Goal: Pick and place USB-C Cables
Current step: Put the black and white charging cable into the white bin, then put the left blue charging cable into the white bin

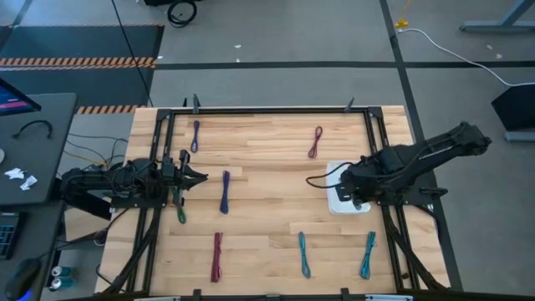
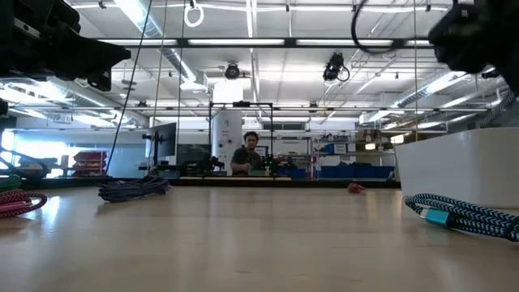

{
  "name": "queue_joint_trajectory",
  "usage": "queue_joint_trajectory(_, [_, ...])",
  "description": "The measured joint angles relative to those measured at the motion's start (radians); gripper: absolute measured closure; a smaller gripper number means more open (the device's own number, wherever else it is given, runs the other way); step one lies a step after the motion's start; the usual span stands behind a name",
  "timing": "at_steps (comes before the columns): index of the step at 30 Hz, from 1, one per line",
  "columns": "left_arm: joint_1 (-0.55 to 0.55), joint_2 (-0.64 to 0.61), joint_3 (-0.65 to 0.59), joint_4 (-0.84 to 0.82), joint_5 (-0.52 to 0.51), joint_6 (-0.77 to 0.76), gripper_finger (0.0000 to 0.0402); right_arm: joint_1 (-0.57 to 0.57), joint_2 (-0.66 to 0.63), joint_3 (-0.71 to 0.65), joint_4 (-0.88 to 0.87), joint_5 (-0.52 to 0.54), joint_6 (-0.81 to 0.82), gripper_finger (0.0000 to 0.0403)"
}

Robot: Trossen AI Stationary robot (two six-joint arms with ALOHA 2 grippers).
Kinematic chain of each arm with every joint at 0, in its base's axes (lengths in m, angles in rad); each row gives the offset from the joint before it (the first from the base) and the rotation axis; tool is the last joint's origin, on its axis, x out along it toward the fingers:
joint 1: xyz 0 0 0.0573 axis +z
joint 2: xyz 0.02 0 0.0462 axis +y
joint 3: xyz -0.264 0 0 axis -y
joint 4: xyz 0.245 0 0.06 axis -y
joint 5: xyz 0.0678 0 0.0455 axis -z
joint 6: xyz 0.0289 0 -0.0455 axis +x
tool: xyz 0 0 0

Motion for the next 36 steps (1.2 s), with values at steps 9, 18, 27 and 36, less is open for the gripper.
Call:
queue_joint_trajectory(9, [0.000, 0.000, 0.000, 0.000, 0.000, 0.000, 0.0364, -0.057, 0.006, -0.161, 0.118, 0.074, 0.088, 0.0377])
queue_joint_trajectory(18, [0.000, 0.000, 0.000, 0.000, 0.000, 0.000, 0.0372, -0.057, 0.064, -0.199, 0.113, 0.075, 0.116, 0.0368])
queue_joint_trajectory(27, [0.000, 0.000, 0.000, 0.000, 0.000, 0.000, 0.0366, -0.056, 0.104, -0.199, 0.107, 0.078, 0.080, 0.0338])
queue_joint_trajectory(36, [0.000, 0.000, 0.000, 0.001, 0.000, 0.000, 0.0367, -0.056, 0.109, -0.179, 0.074, 0.069, 0.026, 0.0267])
